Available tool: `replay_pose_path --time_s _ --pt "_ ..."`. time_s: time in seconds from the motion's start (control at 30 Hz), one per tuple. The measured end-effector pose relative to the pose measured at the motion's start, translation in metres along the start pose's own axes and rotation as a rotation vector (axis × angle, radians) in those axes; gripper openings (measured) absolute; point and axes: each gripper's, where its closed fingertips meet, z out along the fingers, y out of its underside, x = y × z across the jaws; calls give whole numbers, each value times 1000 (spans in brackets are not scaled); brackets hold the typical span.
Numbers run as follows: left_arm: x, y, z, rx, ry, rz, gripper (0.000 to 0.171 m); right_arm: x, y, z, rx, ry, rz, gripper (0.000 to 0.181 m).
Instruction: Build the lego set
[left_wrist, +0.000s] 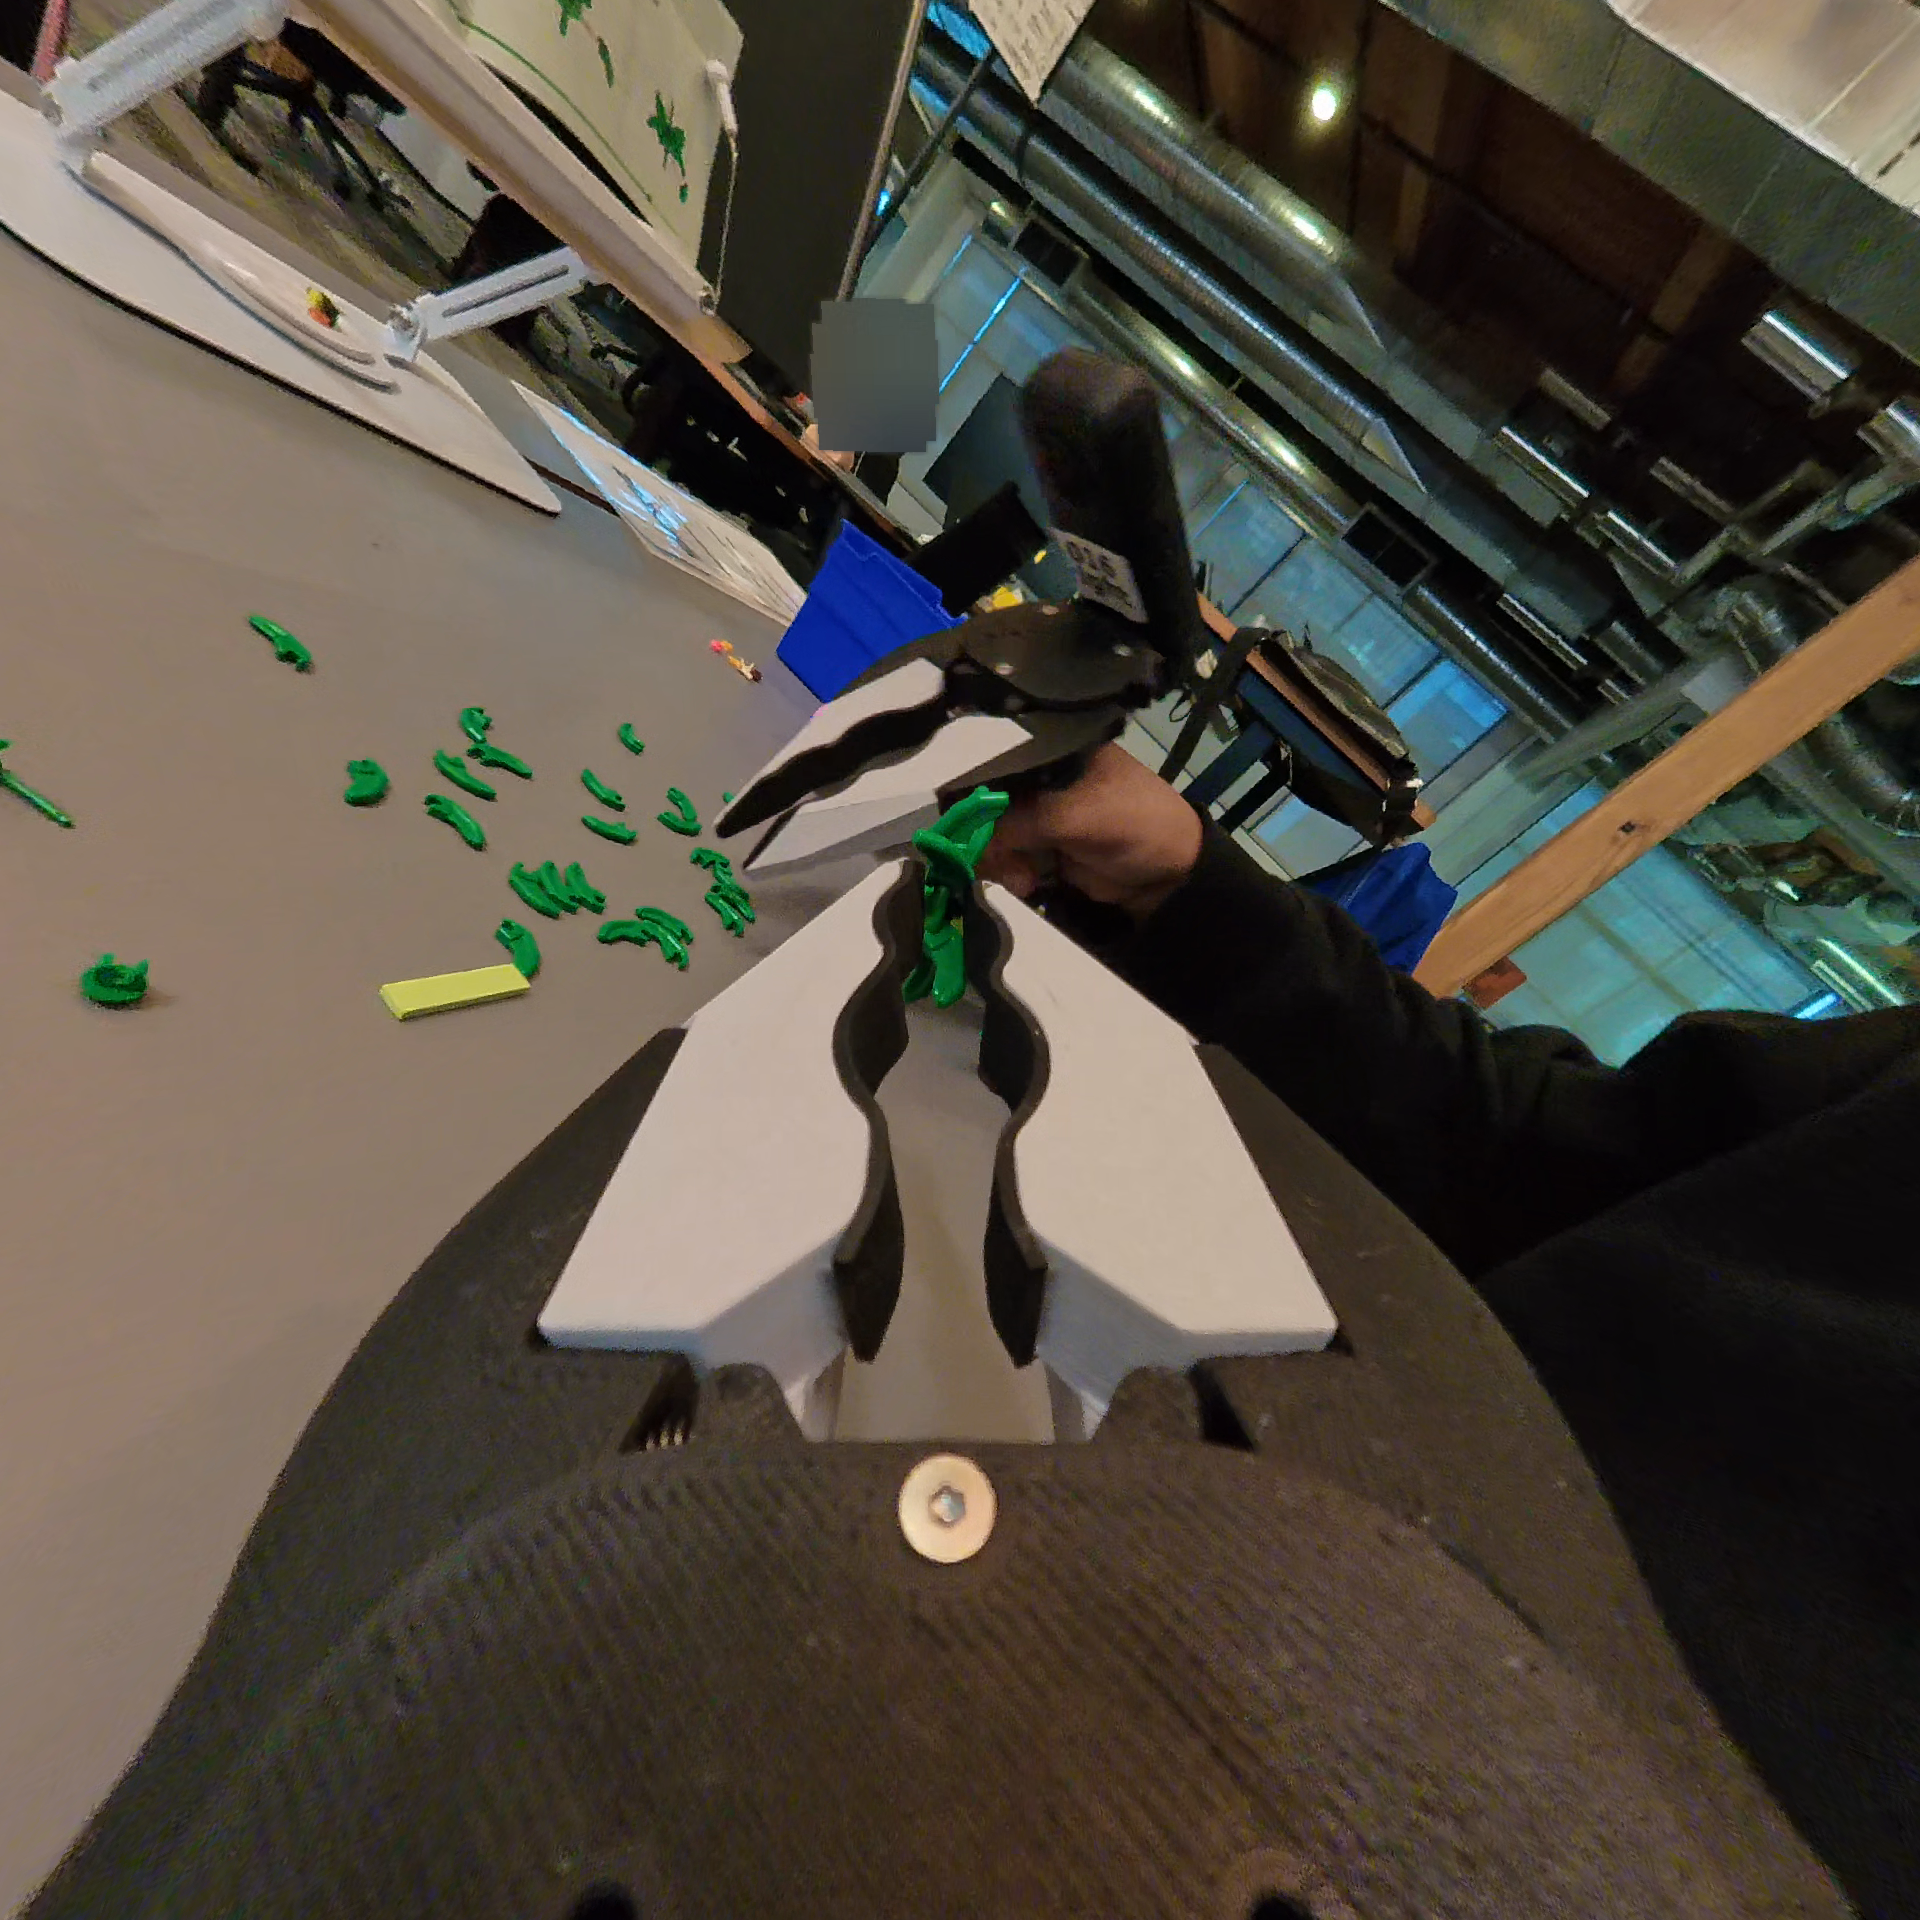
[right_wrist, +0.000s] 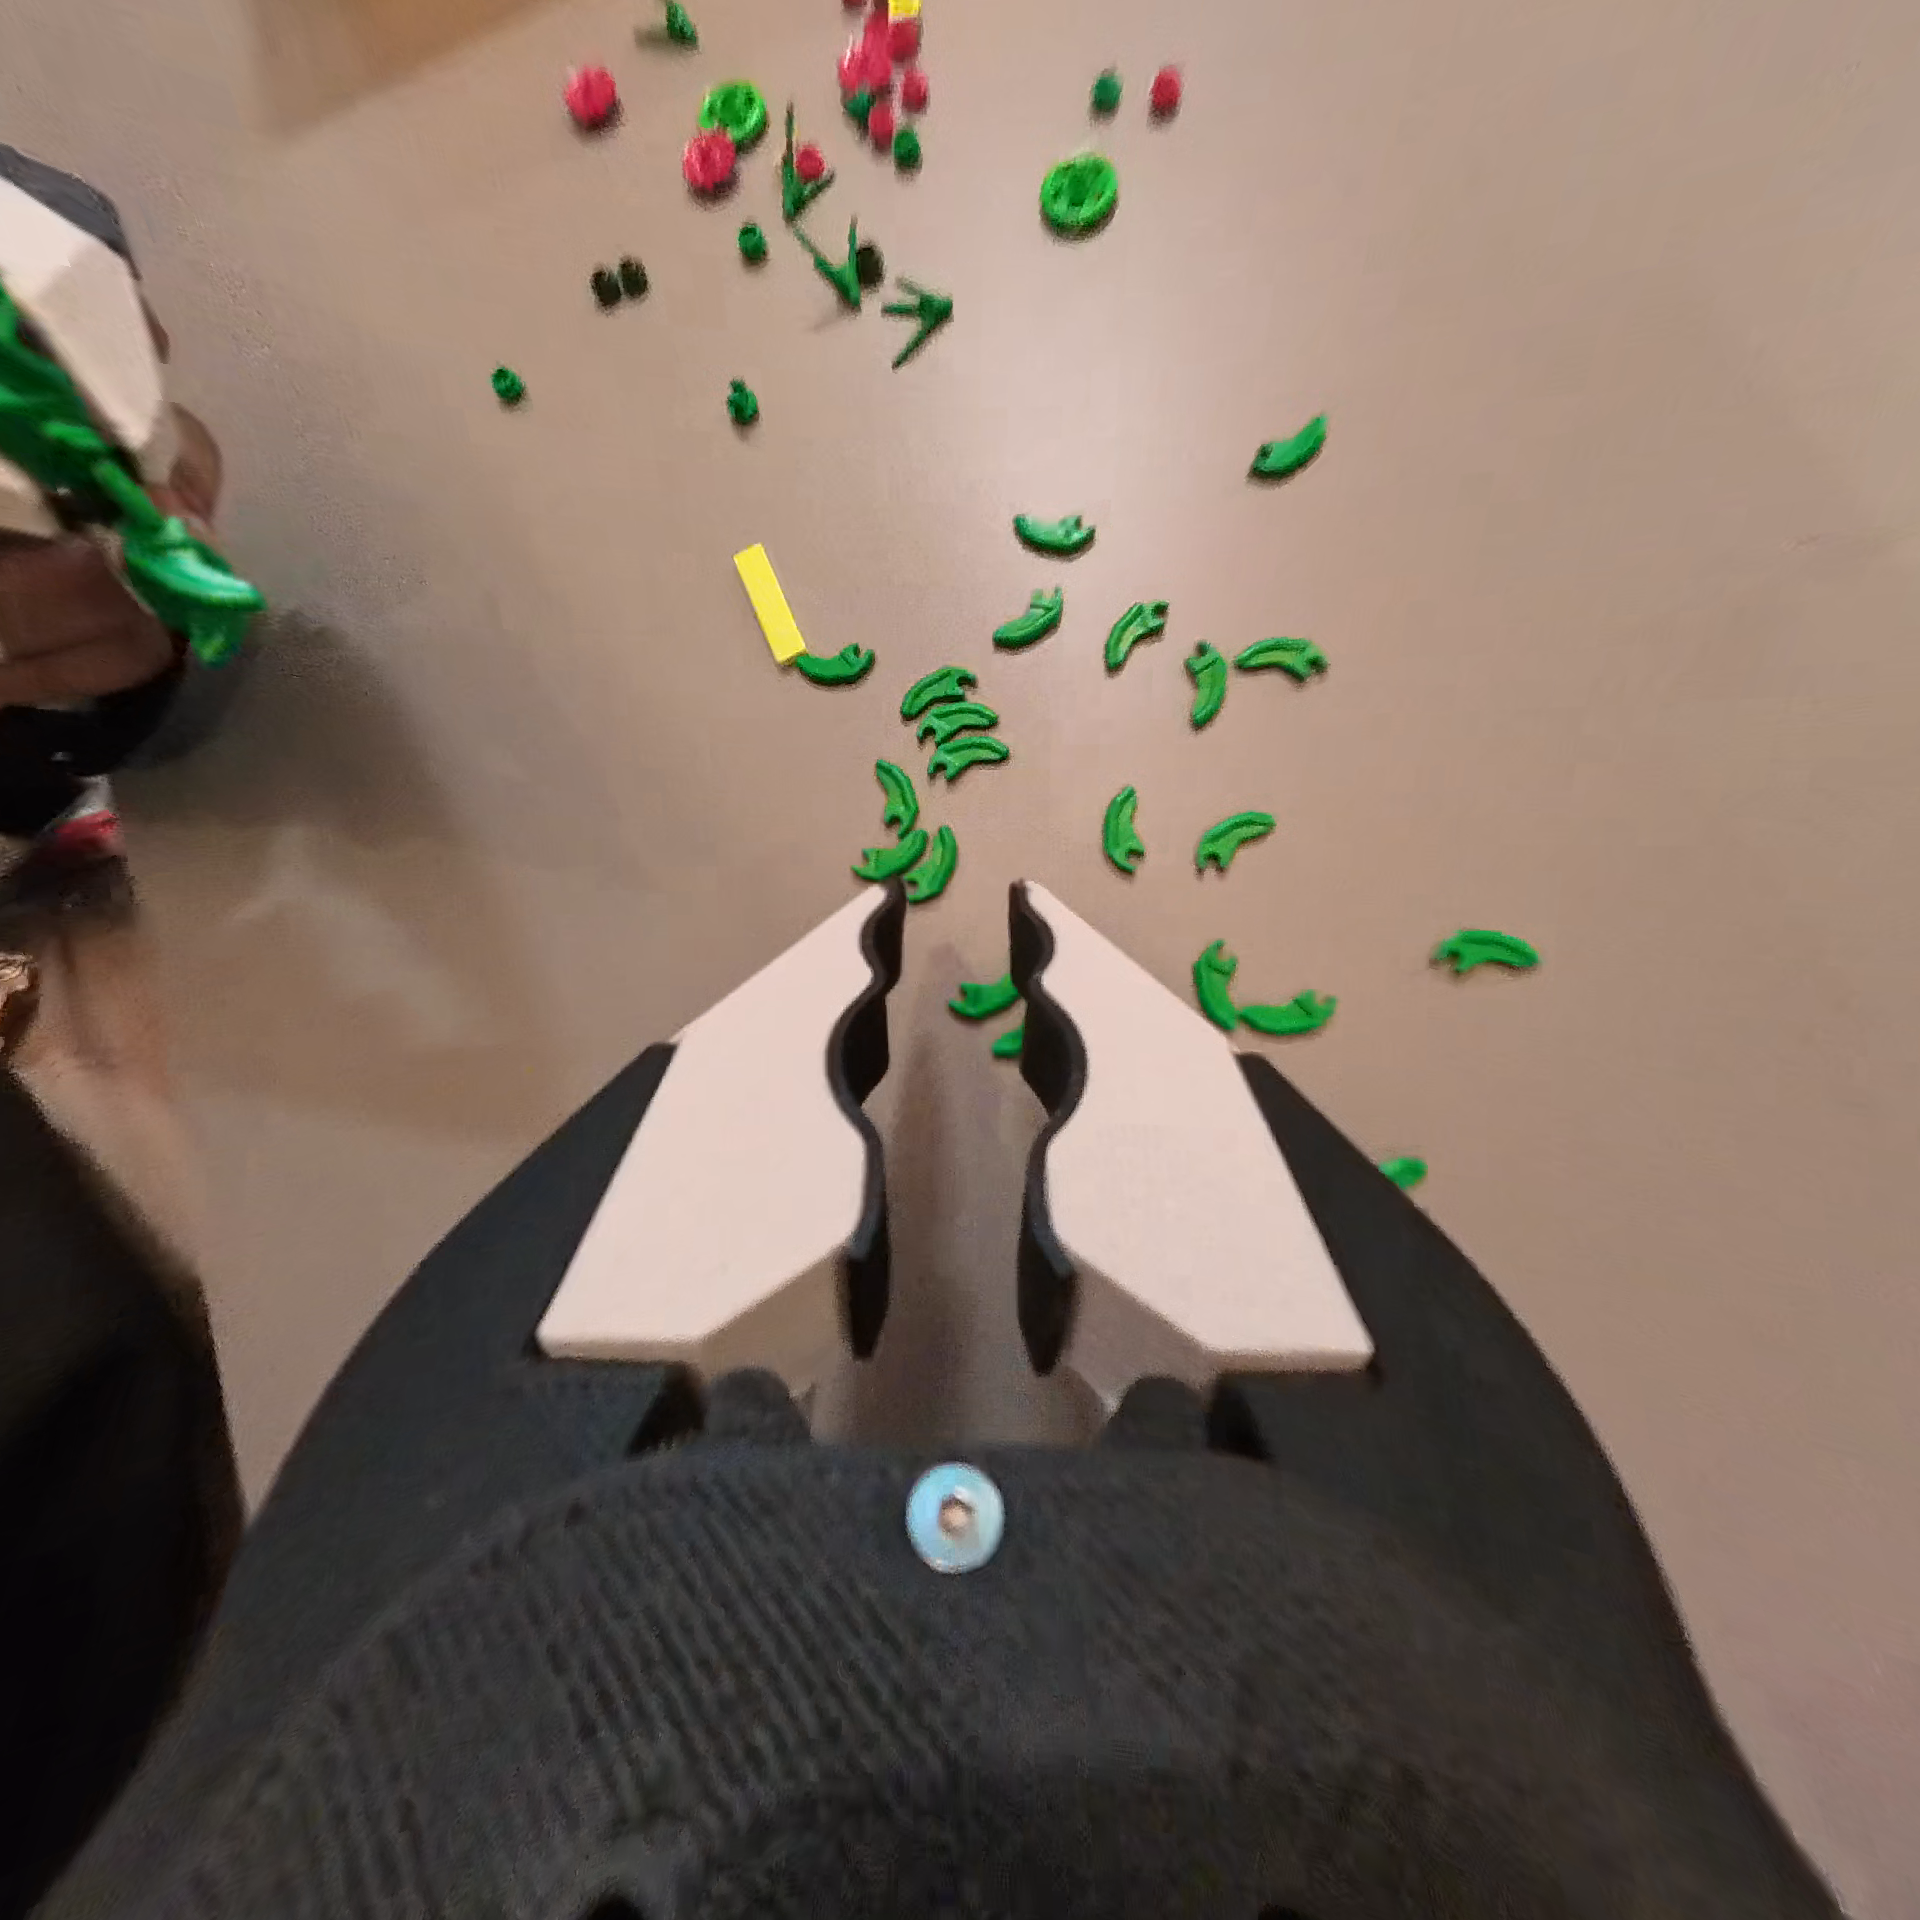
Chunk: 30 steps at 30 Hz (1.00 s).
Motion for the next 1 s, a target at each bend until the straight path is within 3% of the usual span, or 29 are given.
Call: replay_pose_path --time_s 0.13,0.47,0.8,0.9,1.0 --pt "-1 2 -2 -28 -3 14 6 -5 3 24 -97 -96 35 17" --pt "-1 0 -6 -41 74 -84 5 -14 16 27 -205 49 -98 0" --pt "1 -1 -7 -38 84 -103 5 -100 65 2 -228 155 -75 0" --pt "-1 -5 -8 -24 79 -107 5 -95 55 2 -133 228 -75 3" --pt "-1 -8 -6 -23 102 -133 5 -56 45 6 -101 334 39 12"
